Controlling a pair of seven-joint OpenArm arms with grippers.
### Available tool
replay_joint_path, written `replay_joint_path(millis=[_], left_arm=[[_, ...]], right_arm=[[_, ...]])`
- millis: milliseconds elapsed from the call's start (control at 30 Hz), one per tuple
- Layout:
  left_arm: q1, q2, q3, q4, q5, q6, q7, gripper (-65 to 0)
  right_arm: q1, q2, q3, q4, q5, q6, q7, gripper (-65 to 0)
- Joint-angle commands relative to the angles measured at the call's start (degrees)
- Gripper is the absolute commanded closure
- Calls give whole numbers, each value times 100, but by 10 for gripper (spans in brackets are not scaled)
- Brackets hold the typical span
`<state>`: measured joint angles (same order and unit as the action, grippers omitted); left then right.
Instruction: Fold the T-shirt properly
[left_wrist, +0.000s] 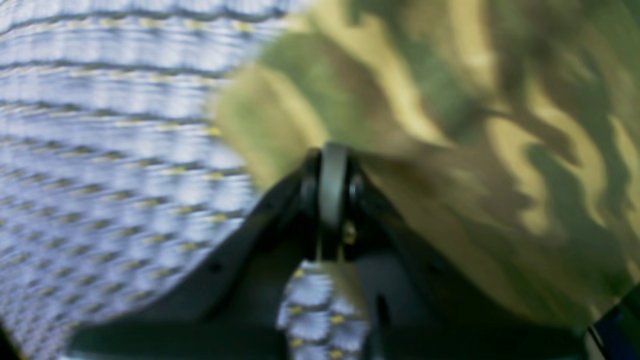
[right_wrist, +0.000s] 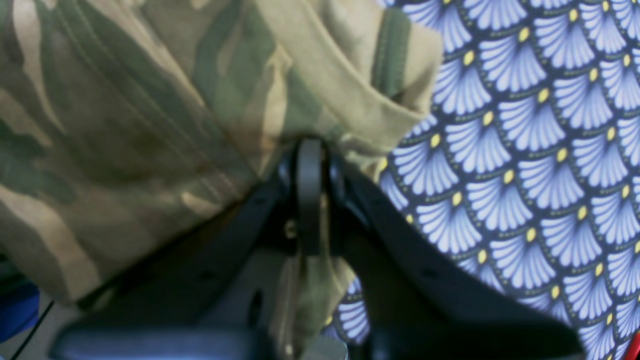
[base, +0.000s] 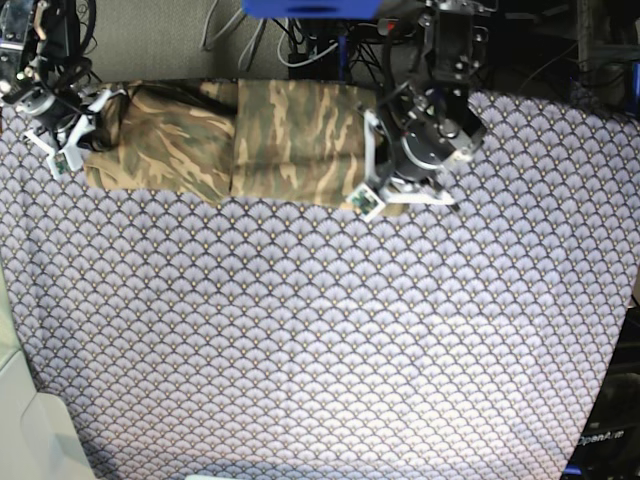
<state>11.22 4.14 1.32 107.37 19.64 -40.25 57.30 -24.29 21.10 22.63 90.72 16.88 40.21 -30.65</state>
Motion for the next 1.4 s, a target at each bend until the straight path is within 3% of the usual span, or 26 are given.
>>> replay_joint_path(millis=[0, 167, 433, 767, 1200, 1367], left_arm=[[-45, 39, 22, 186, -43, 25, -2, -8], [-195, -14, 4, 168, -52, 25, 472, -8], [-300, -14, -5, -570, 1, 25, 446, -7], [-441, -14, -5, -852, 1, 25, 437, -7], [-283, -23, 4, 89, 1, 25, 525, -7], [-186, -339, -5, -210, -52, 25, 446, -7]], right_arm=[[16, 92, 167, 76, 83, -21, 107, -107], [122, 74, 581, 76, 197, -21, -86, -249], [201, 294, 818, 76, 1393, -21, -860, -363], [262, 277, 1346, 295, 3547, -21, -2495, -372], [588, 294, 1346, -628, 3529, -21, -2521, -373], [579, 294, 1346, -663, 3520, -21, -2495, -391]])
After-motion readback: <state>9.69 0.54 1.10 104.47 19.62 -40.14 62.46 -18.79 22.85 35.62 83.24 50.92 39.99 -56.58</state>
